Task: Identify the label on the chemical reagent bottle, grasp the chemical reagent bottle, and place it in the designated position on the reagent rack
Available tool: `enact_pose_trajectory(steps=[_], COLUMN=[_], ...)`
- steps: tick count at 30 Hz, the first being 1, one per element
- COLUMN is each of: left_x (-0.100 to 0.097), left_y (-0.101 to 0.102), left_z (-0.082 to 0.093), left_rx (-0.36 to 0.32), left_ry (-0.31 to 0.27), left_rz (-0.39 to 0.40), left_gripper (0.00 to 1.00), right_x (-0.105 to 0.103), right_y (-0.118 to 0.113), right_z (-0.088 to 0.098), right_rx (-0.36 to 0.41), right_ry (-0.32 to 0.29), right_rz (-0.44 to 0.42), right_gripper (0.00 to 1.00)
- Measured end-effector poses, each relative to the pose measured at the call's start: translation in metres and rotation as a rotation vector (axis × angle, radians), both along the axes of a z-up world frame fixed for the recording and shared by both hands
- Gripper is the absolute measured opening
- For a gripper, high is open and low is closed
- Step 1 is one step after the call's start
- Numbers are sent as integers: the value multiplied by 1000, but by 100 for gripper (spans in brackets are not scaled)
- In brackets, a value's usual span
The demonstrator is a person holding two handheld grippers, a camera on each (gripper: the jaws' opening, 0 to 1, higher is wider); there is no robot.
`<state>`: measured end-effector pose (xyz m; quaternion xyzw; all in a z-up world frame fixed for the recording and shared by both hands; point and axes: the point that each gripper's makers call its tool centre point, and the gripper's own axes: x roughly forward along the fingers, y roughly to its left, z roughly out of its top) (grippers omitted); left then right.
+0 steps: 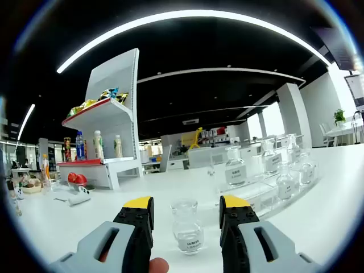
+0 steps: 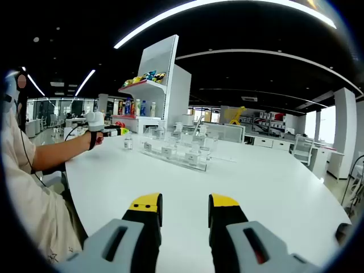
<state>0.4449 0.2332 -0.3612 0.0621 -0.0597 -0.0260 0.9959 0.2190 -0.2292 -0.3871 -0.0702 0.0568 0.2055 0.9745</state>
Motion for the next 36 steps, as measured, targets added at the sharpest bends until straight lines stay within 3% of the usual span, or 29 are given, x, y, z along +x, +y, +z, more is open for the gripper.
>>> enact_pose_trajectory(steps=[14,27,36], left_x=[16,27,31], left_y=[8,5,9], left_z=[-10,-28,-38], left_rx=[-26,25,1], left_ry=[24,48,74], left_rz=[20,18,30], left_gripper=[46,43,40], right_x=[1,-2,-4], right_y=[1,4,9], right_z=[-1,3,2], right_rx=[-4,-4,-6], right_ry=[4,-2,3], right_rz=[-4,-11,-7], right_gripper=[32,32,32])
